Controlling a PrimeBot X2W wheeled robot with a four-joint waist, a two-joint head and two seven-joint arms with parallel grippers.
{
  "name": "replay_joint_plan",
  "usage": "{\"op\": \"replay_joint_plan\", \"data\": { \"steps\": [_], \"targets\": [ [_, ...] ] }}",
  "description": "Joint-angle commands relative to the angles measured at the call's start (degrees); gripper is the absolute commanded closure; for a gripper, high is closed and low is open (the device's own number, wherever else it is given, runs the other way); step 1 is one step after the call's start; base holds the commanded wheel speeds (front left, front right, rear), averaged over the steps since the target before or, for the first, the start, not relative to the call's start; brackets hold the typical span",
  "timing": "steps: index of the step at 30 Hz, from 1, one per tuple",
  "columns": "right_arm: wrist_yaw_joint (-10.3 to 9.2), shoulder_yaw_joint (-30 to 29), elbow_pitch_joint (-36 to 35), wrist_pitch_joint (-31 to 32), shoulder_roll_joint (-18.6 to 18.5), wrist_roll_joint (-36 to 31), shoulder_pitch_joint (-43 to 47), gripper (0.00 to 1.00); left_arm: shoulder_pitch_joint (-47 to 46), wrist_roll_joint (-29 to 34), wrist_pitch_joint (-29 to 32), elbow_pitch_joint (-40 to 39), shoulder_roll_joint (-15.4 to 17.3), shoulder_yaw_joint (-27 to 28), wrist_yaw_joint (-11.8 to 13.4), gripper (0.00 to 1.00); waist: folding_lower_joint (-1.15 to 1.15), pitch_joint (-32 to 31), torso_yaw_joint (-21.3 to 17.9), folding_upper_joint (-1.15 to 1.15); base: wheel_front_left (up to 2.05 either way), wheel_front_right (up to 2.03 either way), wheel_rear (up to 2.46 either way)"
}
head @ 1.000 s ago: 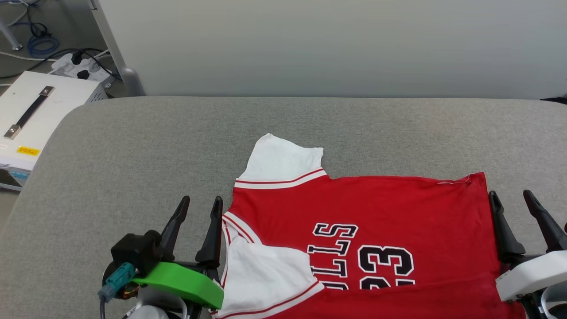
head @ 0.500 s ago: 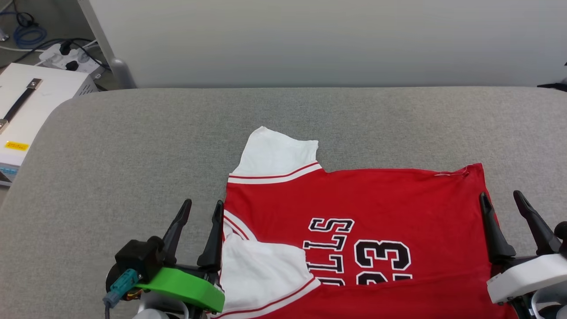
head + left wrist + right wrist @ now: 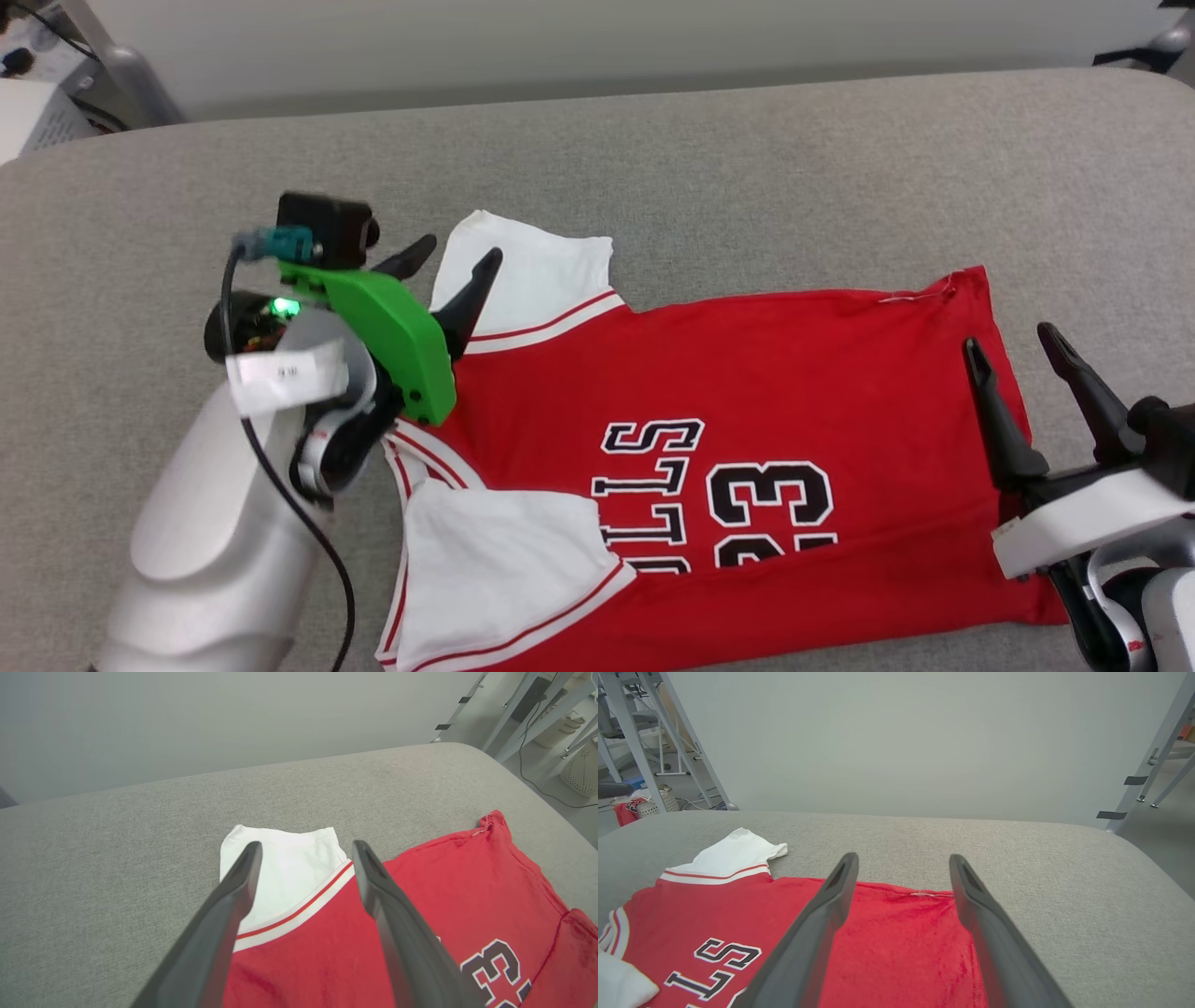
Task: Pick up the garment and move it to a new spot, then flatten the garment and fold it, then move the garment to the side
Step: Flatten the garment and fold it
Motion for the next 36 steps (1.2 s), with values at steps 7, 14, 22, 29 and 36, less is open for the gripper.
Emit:
{"op": "replay_joint_plan", "data": {
  "steps": [7, 14, 22, 29, 36],
  "targets": [
    [-0.04, 3.01, -0.87, -0.7, 0.51, 0.16, -5.99, 0.0, -16.33, -3.83, 20.54, 9.16, 6.15, -3.8, -0.89, 0.0, 0.0, 8.23, -7.61, 0.0, 0.0, 0.0, 0.0],
    [-0.04, 5.59, 1.52, -2.53, 1.34, 0.71, -7.88, 0.0, -24.52, -3.83, 27.21, 17.75, 9.78, -5.44, -1.0, 0.0, 0.0, 11.5, -11.37, 0.0, 0.0, 0.0, 0.0],
    [-0.04, 7.12, 3.53, -4.47, 2.0, 1.52, -9.67, 0.0, -28.48, -3.89, 27.38, 25.2, 12.09, -6.59, -0.99, 0.0, 0.0, 14.13, -13.86, 0.0, 0.0, 0.0, 0.0],
    [-0.04, 8.85, 3.54, -5.11, 1.61, 2.47, -10.43, 0.0, -29.52, -3.65, 26.56, 32.5, 13.53, -7.51, -1.0, 0.05, 0.0, 15.08, -15.1, 0.0, 0.0, 0.0, 0.0],
    [-0.04, 8.36, 3.64, -4.68, 1.33, 2.09, -10.31, 0.0, -29.42, -7.4, 26.24, 32.3, 12.36, -7.59, -1.06, 1.0, 0.0, 14.28, -14.33, 0.0, 0.0, 0.0, 0.0]
  ]
}}
